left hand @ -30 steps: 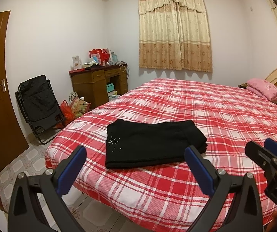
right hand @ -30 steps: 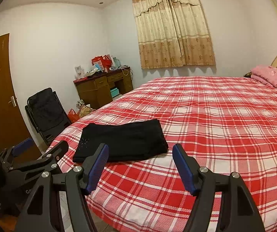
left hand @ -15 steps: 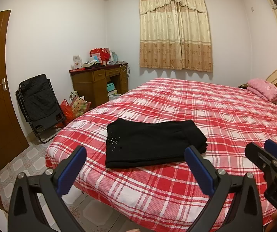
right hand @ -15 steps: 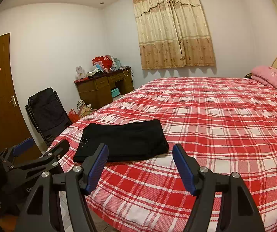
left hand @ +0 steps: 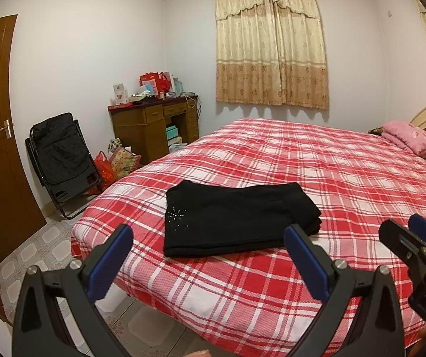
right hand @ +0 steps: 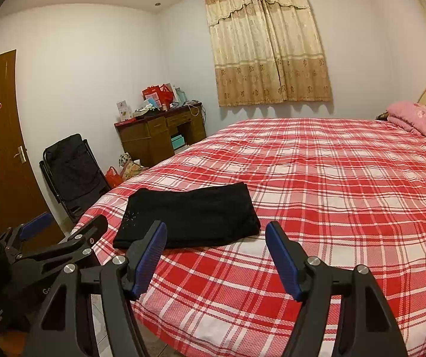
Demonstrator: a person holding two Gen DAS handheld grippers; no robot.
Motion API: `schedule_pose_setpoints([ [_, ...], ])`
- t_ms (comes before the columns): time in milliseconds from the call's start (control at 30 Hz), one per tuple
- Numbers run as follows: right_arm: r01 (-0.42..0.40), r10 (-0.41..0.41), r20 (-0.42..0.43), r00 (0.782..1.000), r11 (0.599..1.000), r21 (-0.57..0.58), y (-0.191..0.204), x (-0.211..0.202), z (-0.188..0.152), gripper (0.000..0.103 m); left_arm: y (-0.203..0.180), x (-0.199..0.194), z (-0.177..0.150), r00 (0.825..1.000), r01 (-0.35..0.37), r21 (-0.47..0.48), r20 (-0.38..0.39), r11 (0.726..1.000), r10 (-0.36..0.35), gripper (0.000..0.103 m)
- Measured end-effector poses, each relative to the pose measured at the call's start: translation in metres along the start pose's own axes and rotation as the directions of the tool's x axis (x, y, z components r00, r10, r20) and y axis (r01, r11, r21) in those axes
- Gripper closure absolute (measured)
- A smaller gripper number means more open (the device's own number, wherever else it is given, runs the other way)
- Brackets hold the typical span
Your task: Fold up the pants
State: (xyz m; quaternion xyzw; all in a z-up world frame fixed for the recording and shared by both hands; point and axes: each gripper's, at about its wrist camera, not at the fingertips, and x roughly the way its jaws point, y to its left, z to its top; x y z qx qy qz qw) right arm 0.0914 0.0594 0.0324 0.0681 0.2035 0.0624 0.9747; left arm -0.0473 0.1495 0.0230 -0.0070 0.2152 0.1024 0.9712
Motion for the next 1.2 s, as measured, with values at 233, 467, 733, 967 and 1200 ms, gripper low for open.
schedule_pose_setpoints([
  [233,-0.003,0.003,0.0,1.0,1.0,-0.006,0.001,0.002,0.0,0.032,0.0,0.001,0.001,0.999,-0.035,0.003,0.01,0.999,0.035,0.0],
  [467,-0.001,0.001,-0.006,1.0,1.0,-0.004,0.0,0.004,-0.002,0.032,-0.001,0.003,0.001,0.999,-0.044,0.012,0.001,0.999,0.044,0.0],
  [733,-0.001,0.001,-0.007,1.0,1.0,-0.01,-0.001,0.004,-0.004,0.032,0.001,0.005,0.001,0.999,-0.05,-0.003,-0.007,0.999,0.05,0.0],
  [967,-0.002,0.002,-0.01,1.0,1.0,-0.01,-0.001,0.004,-0.006,0.032,0.009,0.016,-0.001,0.996,0.034,-0.068,-0.082,0.997,-0.04,0.0],
  [1200,-0.003,0.003,-0.012,1.0,1.0,-0.007,-0.002,0.003,-0.007,0.032,0.009,0.015,-0.003,0.997,0.023,-0.062,-0.076,0.998,-0.028,0.0],
])
